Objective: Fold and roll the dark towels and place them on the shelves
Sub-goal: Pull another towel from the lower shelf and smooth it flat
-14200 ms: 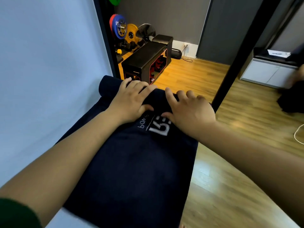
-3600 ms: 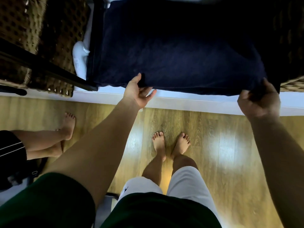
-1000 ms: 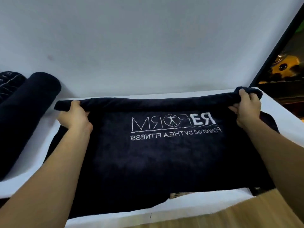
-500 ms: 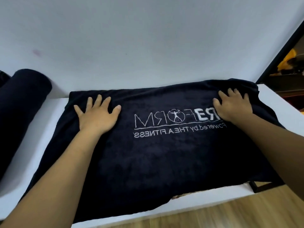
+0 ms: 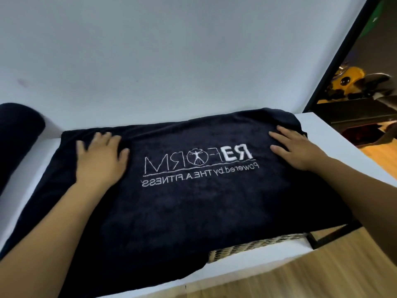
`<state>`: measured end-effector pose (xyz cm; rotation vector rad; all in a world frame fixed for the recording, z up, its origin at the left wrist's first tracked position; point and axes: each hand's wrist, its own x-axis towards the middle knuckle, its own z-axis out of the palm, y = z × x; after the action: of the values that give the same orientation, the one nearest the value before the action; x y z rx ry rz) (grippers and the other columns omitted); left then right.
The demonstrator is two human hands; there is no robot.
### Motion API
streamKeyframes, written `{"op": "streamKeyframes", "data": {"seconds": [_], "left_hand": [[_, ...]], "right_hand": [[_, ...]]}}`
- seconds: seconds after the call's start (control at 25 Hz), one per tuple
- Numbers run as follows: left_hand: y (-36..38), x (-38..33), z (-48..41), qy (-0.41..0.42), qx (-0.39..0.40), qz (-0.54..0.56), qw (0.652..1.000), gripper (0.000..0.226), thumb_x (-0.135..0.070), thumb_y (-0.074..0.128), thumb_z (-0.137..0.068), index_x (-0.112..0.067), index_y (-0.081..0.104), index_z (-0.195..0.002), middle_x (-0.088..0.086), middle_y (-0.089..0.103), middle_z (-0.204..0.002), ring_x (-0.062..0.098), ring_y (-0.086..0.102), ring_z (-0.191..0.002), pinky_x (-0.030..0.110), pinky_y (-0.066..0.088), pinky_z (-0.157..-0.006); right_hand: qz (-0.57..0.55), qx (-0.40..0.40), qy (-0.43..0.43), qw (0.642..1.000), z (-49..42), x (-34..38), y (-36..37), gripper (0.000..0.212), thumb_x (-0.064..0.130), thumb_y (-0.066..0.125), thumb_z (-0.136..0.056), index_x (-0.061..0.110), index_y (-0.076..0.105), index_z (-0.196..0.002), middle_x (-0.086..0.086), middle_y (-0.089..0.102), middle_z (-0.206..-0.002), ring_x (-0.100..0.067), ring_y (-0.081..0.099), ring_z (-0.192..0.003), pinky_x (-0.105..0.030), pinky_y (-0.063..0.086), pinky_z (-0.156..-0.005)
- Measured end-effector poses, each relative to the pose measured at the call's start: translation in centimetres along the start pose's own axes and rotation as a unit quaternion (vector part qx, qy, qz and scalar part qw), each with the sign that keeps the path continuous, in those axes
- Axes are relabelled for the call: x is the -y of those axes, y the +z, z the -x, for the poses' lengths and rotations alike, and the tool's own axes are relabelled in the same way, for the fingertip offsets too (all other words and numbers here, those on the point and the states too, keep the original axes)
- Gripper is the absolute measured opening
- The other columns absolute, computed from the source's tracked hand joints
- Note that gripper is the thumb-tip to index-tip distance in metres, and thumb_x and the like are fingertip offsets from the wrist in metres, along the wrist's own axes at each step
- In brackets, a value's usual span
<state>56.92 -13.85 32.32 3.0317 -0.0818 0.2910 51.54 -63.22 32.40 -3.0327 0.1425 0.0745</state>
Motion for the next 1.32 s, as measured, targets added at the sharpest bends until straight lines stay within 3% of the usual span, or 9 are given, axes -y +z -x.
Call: {"op": "streamKeyframes", "data": {"seconds": [0.12, 0.24, 0.44, 0.6, 0.76, 0.92, 1.08, 1.2, 1.32], "left_hand": [[-0.1, -2.5, 3.0, 0.001, 0.083, 0.047, 0.995, 0.067, -0.069, 0.025, -0.093, -0.037, 0.028, -0.151, -0.004, 0.015, -0.163, 0.019, 0.004, -0.152, 0.058, -0.002, -0.118], [-0.2, -1.0, 4.8, -0.06, 0.119, 0.001, 0.991, 0.079, -0.082, 0.015, -0.084, -0.044, 0.012, -0.153, -0.01, 0.001, -0.164, 0.018, -0.008, -0.151, 0.06, -0.008, -0.116], [-1.1, 2.2, 3.3, -0.172, 0.141, -0.007, 0.975, 0.081, -0.083, 0.01, -0.082, -0.045, 0.007, -0.153, -0.002, -0.001, -0.165, 0.031, 0.002, -0.151, 0.062, 0.005, -0.117], [-1.2, 2.2, -1.5, -0.174, 0.132, -0.102, 0.971, 0.069, -0.072, 0.005, -0.09, -0.043, 0.007, -0.153, 0.001, 0.003, -0.165, 0.045, 0.026, -0.141, 0.062, 0.028, -0.108], [0.9, 4.7, -5.1, -0.133, 0.136, -0.013, 0.982, 0.071, -0.068, 0.01, -0.093, -0.034, 0.014, -0.155, -0.003, 0.006, -0.165, 0.025, 0.003, -0.151, 0.06, 0.006, -0.118], [1.4, 3.7, -6.9, -0.219, 0.136, -0.022, 0.966, 0.075, -0.065, 0.015, -0.093, -0.021, 0.026, -0.152, 0.01, 0.018, -0.161, 0.035, 0.009, -0.149, 0.066, 0.006, -0.114], [0.9, -0.6, -4.3, -0.011, -0.056, -0.022, 0.998, 0.062, -0.044, 0.026, -0.096, -0.002, 0.052, -0.133, 0.024, 0.053, -0.136, 0.038, 0.04, -0.135, 0.061, 0.018, -0.115], [-0.8, -4.4, 0.6, 0.064, 0.037, 0.057, 0.996, 0.063, -0.057, 0.026, -0.097, -0.026, 0.031, -0.152, 0.003, 0.022, -0.161, 0.024, 0.009, -0.151, 0.052, 0.001, -0.121], [-0.3, -6.6, 4.2, 0.06, 0.129, 0.008, 0.99, 0.075, -0.076, 0.007, -0.086, -0.043, 0.005, -0.154, -0.01, -0.002, -0.164, 0.022, -0.01, -0.151, 0.056, -0.005, -0.119]], "right_hand": [[-0.001, 0.003, 0.015, 1.0, -0.9, -0.2, -0.9, 0.055, 0.056, 0.038, -0.097, 0.032, 0.038, -0.147, 0.002, 0.027, -0.16, -0.023, 0.027, -0.145, -0.048, 0.022, -0.118], [0.132, -0.023, 0.033, 0.99, -3.9, 1.7, -3.0, 0.054, 0.059, 0.037, -0.093, 0.027, 0.047, -0.135, -0.008, 0.047, -0.141, -0.031, 0.046, -0.127, -0.047, 0.037, -0.105], [-0.051, -0.011, 0.016, 0.999, -7.0, 0.3, -0.9, 0.068, 0.062, 0.036, -0.094, 0.024, 0.033, -0.151, -0.004, 0.021, -0.162, -0.027, 0.016, -0.149, -0.048, 0.018, -0.12], [-0.011, -0.103, -0.012, 0.995, -7.1, 0.6, 0.0, 0.064, 0.053, 0.041, -0.096, 0.019, 0.037, -0.15, -0.007, 0.027, -0.16, -0.027, 0.017, -0.149, -0.048, 0.019, -0.12], [0.007, -0.094, -0.119, 0.988, -6.0, 1.0, -0.1, 0.049, 0.034, 0.048, -0.098, 0.016, 0.047, -0.144, -0.008, 0.042, -0.152, -0.023, 0.031, -0.145, -0.041, 0.016, -0.121], [0.049, -0.046, -0.121, 0.99, -6.2, 0.7, 0.1, 0.053, 0.041, 0.034, -0.101, 0.024, 0.035, -0.152, -0.007, 0.028, -0.16, -0.027, 0.02, -0.149, -0.041, 0.011, -0.122], [0.094, -0.008, -0.039, 0.995, -6.7, 2.6, -1.3, 0.071, 0.056, 0.016, -0.09, 0.021, 0.037, -0.148, -0.011, 0.041, -0.152, -0.029, 0.034, -0.14, -0.049, 0.017, -0.119], [0.09, 0.028, 0.002, 0.996, -4.7, 10.2, -0.9, 0.072, 0.064, 0.008, -0.095, 0.025, 0.023, -0.153, -0.014, 0.024, -0.16, -0.038, 0.016, -0.147, -0.06, 0.003, -0.117], [0.006, 0.027, -0.164, 0.986, 0.1, 16.2, 1.6, 0.07, 0.069, 0.01, -0.092, 0.039, 0.009, -0.155, 0.005, 0.001, -0.165, -0.021, -0.009, -0.151, -0.054, -0.006, -0.12]]}}
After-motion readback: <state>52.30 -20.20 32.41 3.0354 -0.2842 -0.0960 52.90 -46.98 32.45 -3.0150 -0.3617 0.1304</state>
